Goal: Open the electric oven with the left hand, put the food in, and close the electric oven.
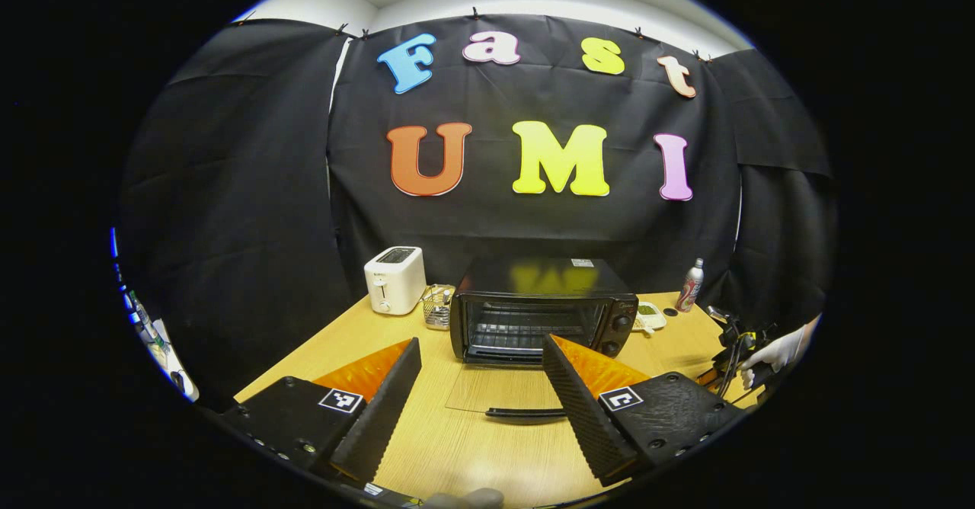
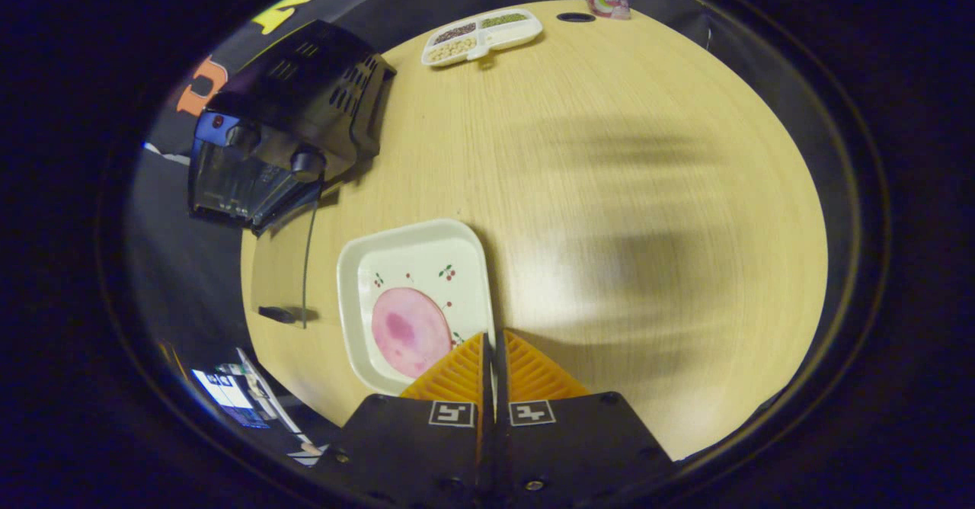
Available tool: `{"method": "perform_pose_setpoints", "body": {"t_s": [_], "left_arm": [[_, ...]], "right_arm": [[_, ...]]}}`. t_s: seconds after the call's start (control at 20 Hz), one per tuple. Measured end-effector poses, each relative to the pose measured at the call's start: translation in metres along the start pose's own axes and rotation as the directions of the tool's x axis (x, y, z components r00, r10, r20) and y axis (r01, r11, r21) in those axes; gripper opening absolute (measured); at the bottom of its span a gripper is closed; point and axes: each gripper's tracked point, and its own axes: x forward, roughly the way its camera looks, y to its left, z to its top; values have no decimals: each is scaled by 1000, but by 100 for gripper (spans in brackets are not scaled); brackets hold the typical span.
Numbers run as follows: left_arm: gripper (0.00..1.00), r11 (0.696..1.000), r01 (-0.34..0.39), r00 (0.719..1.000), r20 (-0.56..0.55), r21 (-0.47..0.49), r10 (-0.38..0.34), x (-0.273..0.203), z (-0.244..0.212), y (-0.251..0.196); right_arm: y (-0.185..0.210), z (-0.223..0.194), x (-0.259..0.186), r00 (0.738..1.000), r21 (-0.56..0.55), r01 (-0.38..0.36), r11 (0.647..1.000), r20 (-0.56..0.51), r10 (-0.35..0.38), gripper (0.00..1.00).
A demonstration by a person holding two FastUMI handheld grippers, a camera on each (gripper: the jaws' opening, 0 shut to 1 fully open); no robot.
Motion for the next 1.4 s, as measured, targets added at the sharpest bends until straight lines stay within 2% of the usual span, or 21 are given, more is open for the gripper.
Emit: {"method": "perform_pose_setpoints", "body": {"t_s": [0.15,0.2,0.25,0.3,0.35,0.4,0.5,0.7,0.9,0.95,1.0,1.2,1.4], "left_arm": [[97,1000,5,1000,-3,4,-5,-3,-1,-1],[97,1000,8,1000,-7,3,-8,-3,-1,-2],[97,1000,13,1000,-7,4,-13,-2,0,-3],[97,1000,14,1000,-4,7,-14,-3,1,-4],[97,1000,17,1000,-2,11,-17,-2,3,-6],[97,1000,17,1000,1,15,-17,-3,4,-8],[97,1000,20,1000,-2,14,-20,-5,4,-8],[97,1000,20,1000,-3,21,-20,-11,3,-7],[97,999,32,999,-8,18,-32,-16,-1,-8],[97,999,37,999,-8,16,-37,-17,-2,-9],[97,999,41,999,-12,15,-41,-17,-3,-9],[97,998,47,999,-12,30,-47,-18,-2,-9],[97,998,51,999,-16,37,-50,-18,-2,-11]], "right_arm": [[17,-1,-9,994,54,-102,993,32,100,4],[23,-1,-11,991,68,-128,989,49,125,0],[25,-2,-14,988,81,-144,986,59,140,4],[29,-2,-16,985,83,-160,984,80,153,0],[33,-1,-19,981,83,-176,981,95,168,4],[39,-2,-22,977,90,-192,977,108,182,1],[55,-2,-30,965,110,-239,965,134,224,4],[73,-2,-44,954,88,-236,968,208,214,4],[58,6,-53,950,74,-206,976,253,182,4],[52,7,-52,951,88,-203,975,254,175,0],[49,7,-51,951,98,-211,973,252,180,4],[38,2,-53,940,149,-253,956,271,206,1],[39,-2,-64,932,167,-276,947,285,222,4]]}}
